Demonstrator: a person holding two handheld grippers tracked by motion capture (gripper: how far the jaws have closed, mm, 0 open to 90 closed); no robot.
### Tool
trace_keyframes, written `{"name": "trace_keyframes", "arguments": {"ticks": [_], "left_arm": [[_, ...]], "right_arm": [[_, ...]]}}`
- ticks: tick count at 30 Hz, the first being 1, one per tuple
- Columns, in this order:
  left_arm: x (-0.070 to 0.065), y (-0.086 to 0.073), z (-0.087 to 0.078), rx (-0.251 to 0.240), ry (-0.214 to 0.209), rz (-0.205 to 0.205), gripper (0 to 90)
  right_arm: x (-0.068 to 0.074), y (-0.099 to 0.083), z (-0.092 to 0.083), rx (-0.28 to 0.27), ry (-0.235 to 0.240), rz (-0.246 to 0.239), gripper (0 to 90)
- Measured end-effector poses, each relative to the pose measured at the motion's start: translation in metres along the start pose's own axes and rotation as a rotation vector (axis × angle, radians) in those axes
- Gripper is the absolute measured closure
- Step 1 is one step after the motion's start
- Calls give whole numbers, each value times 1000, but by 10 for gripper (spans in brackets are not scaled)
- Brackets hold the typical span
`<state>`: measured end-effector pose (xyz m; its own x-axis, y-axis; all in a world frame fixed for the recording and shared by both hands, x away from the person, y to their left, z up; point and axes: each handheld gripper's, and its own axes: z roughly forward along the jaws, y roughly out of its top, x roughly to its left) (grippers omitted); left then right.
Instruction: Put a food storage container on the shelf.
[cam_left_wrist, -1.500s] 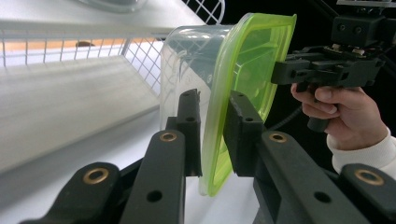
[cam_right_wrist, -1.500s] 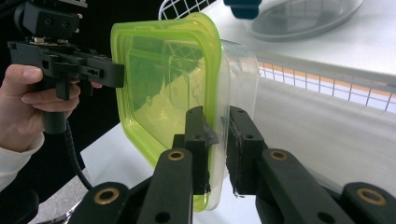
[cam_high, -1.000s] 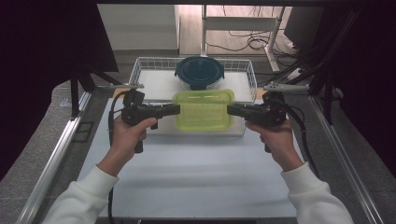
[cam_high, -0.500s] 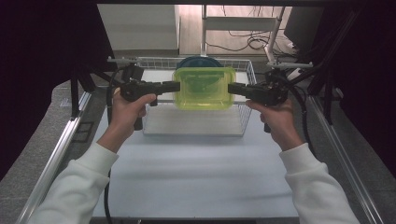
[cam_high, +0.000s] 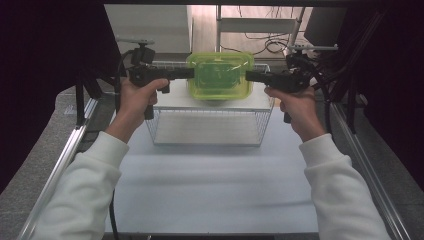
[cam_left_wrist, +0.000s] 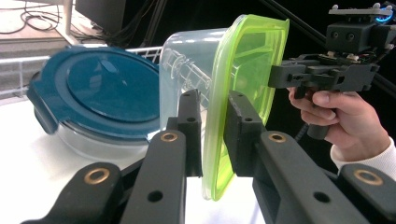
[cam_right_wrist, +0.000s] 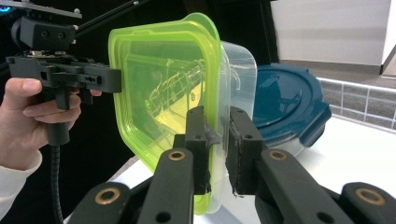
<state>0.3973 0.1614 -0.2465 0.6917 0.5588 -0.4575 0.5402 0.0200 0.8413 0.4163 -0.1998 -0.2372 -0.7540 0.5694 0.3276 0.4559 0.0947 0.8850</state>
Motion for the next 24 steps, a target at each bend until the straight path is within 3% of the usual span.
{"name": "trace_keyframes", "arguments": {"ticks": [11,18,24], "left_arm": [[13,25,7,0,21,-29,781],[26,26,13,2,26,-61,782],[37,27,17,14,40,-95,784]], "right_arm": [[-13,22,12,2,-4,31,793],[-22,25,21,23,-5,62,793],[-33,26,33,56,-2,121,791]]}}
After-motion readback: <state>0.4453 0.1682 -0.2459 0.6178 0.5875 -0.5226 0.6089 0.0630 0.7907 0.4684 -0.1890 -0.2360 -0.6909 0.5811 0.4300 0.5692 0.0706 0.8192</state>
